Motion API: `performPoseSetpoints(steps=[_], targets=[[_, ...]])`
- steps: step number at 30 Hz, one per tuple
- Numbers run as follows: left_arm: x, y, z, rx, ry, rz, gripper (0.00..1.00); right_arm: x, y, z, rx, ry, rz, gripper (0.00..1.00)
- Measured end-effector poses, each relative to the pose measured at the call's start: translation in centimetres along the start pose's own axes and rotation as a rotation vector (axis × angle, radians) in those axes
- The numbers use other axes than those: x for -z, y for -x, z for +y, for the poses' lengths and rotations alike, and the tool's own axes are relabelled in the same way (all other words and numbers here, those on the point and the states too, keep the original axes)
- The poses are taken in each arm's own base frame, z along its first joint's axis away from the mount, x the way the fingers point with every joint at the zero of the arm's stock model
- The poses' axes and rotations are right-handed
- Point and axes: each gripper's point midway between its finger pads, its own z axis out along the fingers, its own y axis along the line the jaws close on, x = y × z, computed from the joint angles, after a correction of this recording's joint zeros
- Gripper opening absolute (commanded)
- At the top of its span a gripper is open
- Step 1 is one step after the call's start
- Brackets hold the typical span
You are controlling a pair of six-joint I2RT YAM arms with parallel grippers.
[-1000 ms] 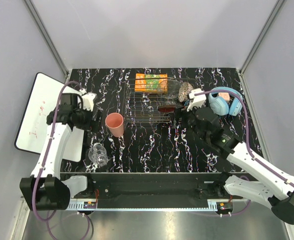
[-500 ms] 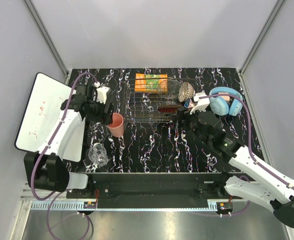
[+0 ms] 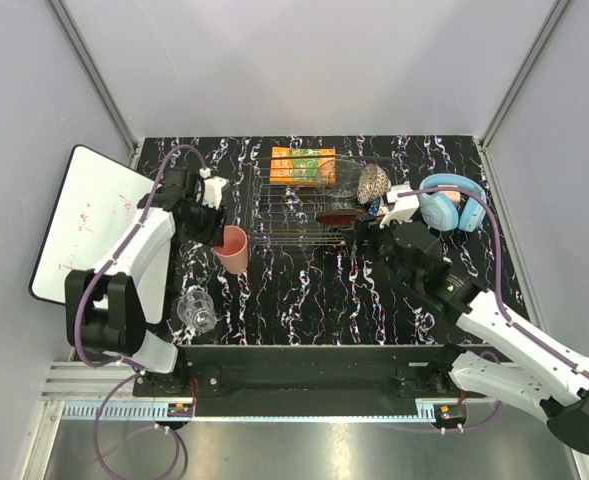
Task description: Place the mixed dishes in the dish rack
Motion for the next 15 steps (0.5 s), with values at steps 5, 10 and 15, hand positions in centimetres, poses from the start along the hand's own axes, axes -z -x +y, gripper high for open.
performPoseSetpoints(steps=[5,10,15], targets=[[-2.0,-0.9,0.1,0.013,-0.026,0.056,0.24,0.7,0.6,-0.1,-0.018,0.000,-0.021,0.74],[-2.5,-0.9,-0.2,0.015,-0.049,0.059,0.00,1.0,0.8,-0.4,-0.022,-0.006,-0.035,0.74],[-2.3,-1.0,-0.5,0.013,-0.060,0.059,0.00,0.8,0.3,-0.6,-0.019,-0.017,-0.027,0.73]])
